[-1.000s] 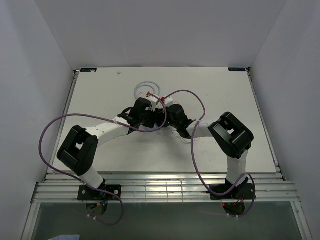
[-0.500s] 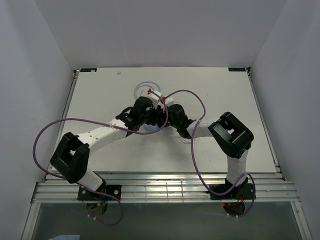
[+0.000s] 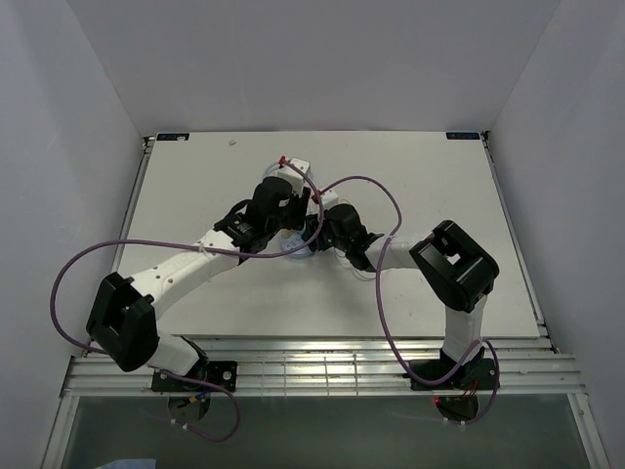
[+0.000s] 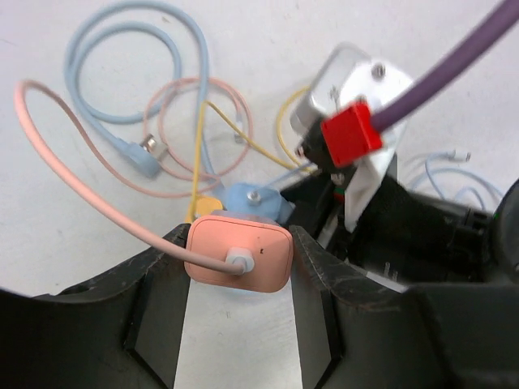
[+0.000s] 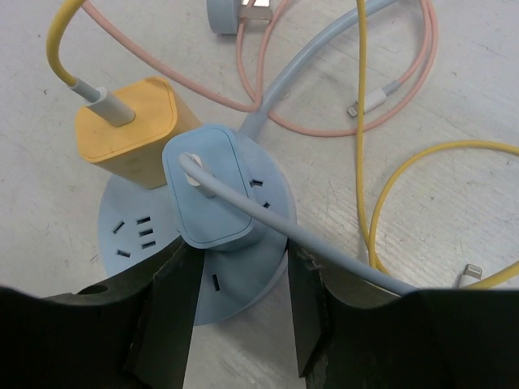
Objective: Pull the plug off the socket
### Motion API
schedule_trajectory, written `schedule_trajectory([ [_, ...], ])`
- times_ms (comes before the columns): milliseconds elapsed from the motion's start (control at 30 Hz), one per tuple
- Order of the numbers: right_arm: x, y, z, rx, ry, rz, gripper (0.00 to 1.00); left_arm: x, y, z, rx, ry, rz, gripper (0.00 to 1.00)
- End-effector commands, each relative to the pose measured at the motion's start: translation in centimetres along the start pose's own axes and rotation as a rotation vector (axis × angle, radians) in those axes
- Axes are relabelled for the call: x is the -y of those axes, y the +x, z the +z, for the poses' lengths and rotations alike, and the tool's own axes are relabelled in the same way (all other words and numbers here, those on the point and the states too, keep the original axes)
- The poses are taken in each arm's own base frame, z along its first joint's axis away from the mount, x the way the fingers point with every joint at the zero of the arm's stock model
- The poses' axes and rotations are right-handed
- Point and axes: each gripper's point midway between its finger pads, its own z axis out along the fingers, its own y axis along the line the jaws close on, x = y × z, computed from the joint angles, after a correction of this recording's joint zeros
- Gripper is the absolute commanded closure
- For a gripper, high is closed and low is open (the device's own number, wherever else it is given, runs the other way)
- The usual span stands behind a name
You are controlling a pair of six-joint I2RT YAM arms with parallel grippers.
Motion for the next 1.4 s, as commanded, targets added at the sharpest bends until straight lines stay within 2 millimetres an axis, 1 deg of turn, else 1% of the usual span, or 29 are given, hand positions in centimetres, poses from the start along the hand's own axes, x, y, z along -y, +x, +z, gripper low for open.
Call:
schedule_trajectory([
  [0, 2.0, 16.7, -5.9, -0.587, 0.051, -0.085, 0.7, -2.0, -7.3, -3.4, 0.199, -0.095, -0.087, 1.0],
  [33, 2.0, 16.6, -5.9, -0.586, 0.05, -0.086, 0.7, -3.2, -7.9, -3.8, 0.209, -0.139, -0.103, 1.0],
  [133, 2.0, 16.6, -5.9, -0.587, 0.049, -0.092, 0.7, -4.7, -8.9, -4.2, 0.215, -0.173, -0.145, 1.0],
  [167, 2.1, 16.8, -6.0, -0.59, 0.052, -0.093, 0.7, -5.8, -9.8, -4.4, 0.233, -0.195, -0.168, 1.0],
  [200, 2.2, 16.8, -6.1, -0.591, 0.054, -0.095, 0.7, -6.2, -10.1, -4.4, 0.237, -0.198, -0.169, 1.0],
  [233, 2.1, 16.8, -6.2, -0.591, 0.052, -0.098, 0.7, -7.6, -10.6, -4.6, 0.258, -0.236, -0.172, 1.0],
  [333, 2.4, 17.0, -6.5, -0.595, 0.056, -0.11, 0.7, -10.1, -11.8, -4.4, 0.273, -0.277, -0.169, 1.0],
  [367, 2.5, 17.1, -6.7, -0.597, 0.062, -0.113, 0.7, -12.4, -12.0, -4.4, 0.272, -0.318, -0.183, 1.0],
  [433, 2.6, 17.1, -6.8, -0.597, 0.065, -0.121, 0.7, -15.0, -12.5, -4.0, 0.268, -0.381, -0.185, 1.0],
  [467, 2.7, 17.2, -6.9, -0.599, 0.067, -0.121, 0.7, -17.3, -12.5, -4.1, 0.261, -0.435, -0.188, 1.0],
  [500, 2.7, 17.1, -6.9, -0.597, 0.066, -0.123, 0.7, -18.7, -12.9, -4.1, 0.266, -0.476, -0.189, 1.0],
  [533, 2.7, 17.1, -6.9, -0.595, 0.064, -0.127, 0.7, -21.4, -12.7, -4.6, 0.254, -0.53, -0.207, 1.0],
  [633, 2.8, 16.9, -7.0, -0.59, 0.07, -0.131, 0.7, -25.6, -13.4, -6.1, 0.269, -0.592, -0.256, 1.0],
  [667, 2.8, 16.9, -7.0, -0.591, 0.071, -0.133, 0.7, -28.7, -13.1, -7.2, 0.277, -0.649, -0.28, 1.0],
  [700, 2.8, 17.0, -7.0, -0.593, 0.07, -0.133, 0.7, -29.7, -13.1, -7.6, 0.282, -0.658, -0.282, 1.0],
  [733, 2.8, 16.9, -6.9, -0.591, 0.069, -0.132, 0.7, -31.9, -12.9, -8.7, 0.286, -0.709, -0.277, 1.0],
  [767, 2.8, 17.1, -7.0, -0.596, 0.067, -0.133, 0.7, -32.8, -12.8, -9.0, 0.283, -0.732, -0.287, 1.0],
  [833, 2.8, 17.2, -7.0, -0.598, 0.064, -0.131, 0.7, -36.5, -11.1, -10.4, 0.253, -0.819, -0.349, 1.0],
  [900, 2.8, 17.1, -7.0, -0.595, 0.063, -0.129, 0.7, -38.2, -10.1, -11.0, 0.241, -0.889, -0.379, 1.0],
  [933, 2.7, 17.1, -7.0, -0.593, 0.058, -0.127, 0.7, -39.5, -9.1, -11.6, 0.23, -0.953, -0.402, 1.0],
  [967, 2.5, 17.1, -7.0, -0.589, 0.051, -0.127, 0.7, -39.8, -7.9, -10.6, 0.207, -0.954, -0.442, 1.0],
  [1067, 2.4, 16.7, -6.9, -0.578, 0.042, -0.13, 0.7, -39.8, -4.8, -8.7, 0.147, -0.93, -0.509, 1.0],
  [1100, 2.3, 16.4, -6.9, -0.571, 0.037, -0.135, 0.7, -39.4, -2.1, -7.5, 0.103, -0.929, -0.55, 1.0],
  [1167, 2.1, 15.9, -6.9, -0.557, 0.028, -0.143, 0.69, -38.8, 0.5, -6.2, 0.061, -0.916, -0.594, 1.0],
  [1200, 2.1, 15.5, -6.9, -0.549, 0.024, -0.152, 0.69, -38.3, 2.9, -5.2, 0.028, -0.91, -0.628, 1.0],
  [1267, 1.9, 14.8, -7.0, -0.535, 0.019, -0.16, 0.69, -37.8, 5.1, -4.4, -0.003, -0.899, -0.65, 1.0],
  [1300, 1.8, 14.3, -6.9, -0.527, 0.015, -0.164, 0.69, -37.4, 6.6, -4.1, -0.029, -0.904, -0.66, 1.0],
  [1333, 1.7, 13.7, -7.0, -0.514, 0.011, -0.173, 0.68, -37.4, 7.7, -3.7, -0.053, -0.911, -0.666, 1.0],
  [1367, 1.7, 13.5, -7.1, -0.513, 0.012, -0.175, 0.68, -37.3, 8.4, -3.5, -0.065, -0.915, -0.672, 1.0],
])
